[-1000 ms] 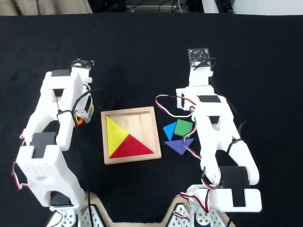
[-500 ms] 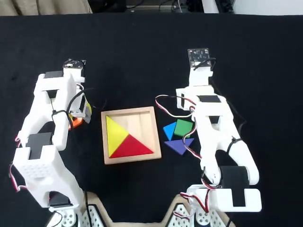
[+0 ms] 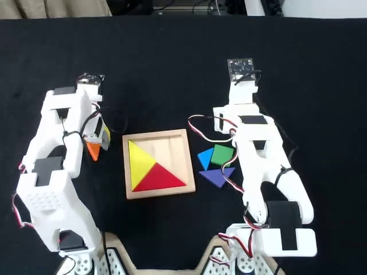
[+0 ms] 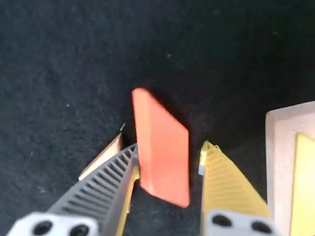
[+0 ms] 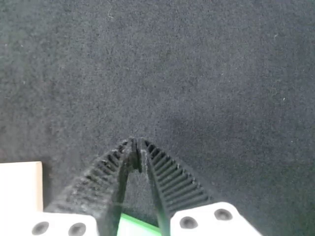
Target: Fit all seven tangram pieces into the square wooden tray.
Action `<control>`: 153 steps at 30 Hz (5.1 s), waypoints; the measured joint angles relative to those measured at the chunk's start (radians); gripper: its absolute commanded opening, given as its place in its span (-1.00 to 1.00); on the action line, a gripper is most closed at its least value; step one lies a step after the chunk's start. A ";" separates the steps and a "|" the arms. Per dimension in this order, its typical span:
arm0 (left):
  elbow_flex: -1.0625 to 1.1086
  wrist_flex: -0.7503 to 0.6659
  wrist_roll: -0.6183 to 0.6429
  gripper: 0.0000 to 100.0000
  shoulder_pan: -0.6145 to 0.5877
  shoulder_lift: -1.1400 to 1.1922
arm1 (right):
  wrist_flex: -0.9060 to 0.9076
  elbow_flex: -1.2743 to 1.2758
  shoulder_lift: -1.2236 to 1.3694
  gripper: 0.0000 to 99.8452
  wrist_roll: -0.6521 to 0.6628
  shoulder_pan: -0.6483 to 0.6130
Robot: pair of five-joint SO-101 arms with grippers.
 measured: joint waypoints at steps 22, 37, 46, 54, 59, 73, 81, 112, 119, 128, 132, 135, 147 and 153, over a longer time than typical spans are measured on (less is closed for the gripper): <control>-0.138 0.091 -0.035 -0.84 0.025 0.086 | 0.000 0.000 0.000 -0.97 0.000 0.000; -0.150 0.055 -0.117 -0.93 0.052 0.086 | 0.000 0.000 0.000 -0.97 0.000 0.000; -0.209 0.161 -0.112 -0.94 0.063 0.078 | 0.000 0.000 0.000 -0.97 0.000 0.000; -0.342 0.436 0.044 -0.94 0.155 -0.057 | 0.000 0.000 0.000 -0.98 0.000 0.000; -0.390 0.480 0.371 -0.94 0.290 -0.178 | 0.000 0.000 0.000 -0.98 0.000 0.060; -0.153 0.226 0.893 -0.93 0.672 -0.370 | -0.063 0.000 0.000 -0.98 0.000 0.135; 0.201 -0.184 0.925 -0.94 0.704 -0.370 | -0.092 0.000 0.000 -0.98 0.000 0.135; 0.344 -0.328 1.059 -0.78 0.767 -0.370 | -0.095 0.000 0.043 -0.98 0.000 0.167; 0.344 -0.328 1.059 -0.78 0.767 -0.370 | -0.095 -0.003 0.054 -0.98 0.000 0.167; 0.345 -0.292 1.011 -0.78 0.706 -0.370 | -0.095 -0.003 0.054 -0.98 0.000 0.167; 0.345 -0.255 0.996 -0.78 0.681 -0.370 | -0.095 -0.003 0.054 -0.98 0.000 0.167; 0.345 -0.255 0.994 -0.78 0.681 -0.370 | -0.095 -0.003 0.054 -0.98 0.000 0.167; 0.431 -0.379 0.993 -0.78 0.681 -0.371 | -0.095 -0.003 0.054 -0.98 0.000 0.167; 0.434 -0.379 0.994 -0.78 0.720 -0.371 | -0.095 -0.003 0.054 -0.98 0.000 0.167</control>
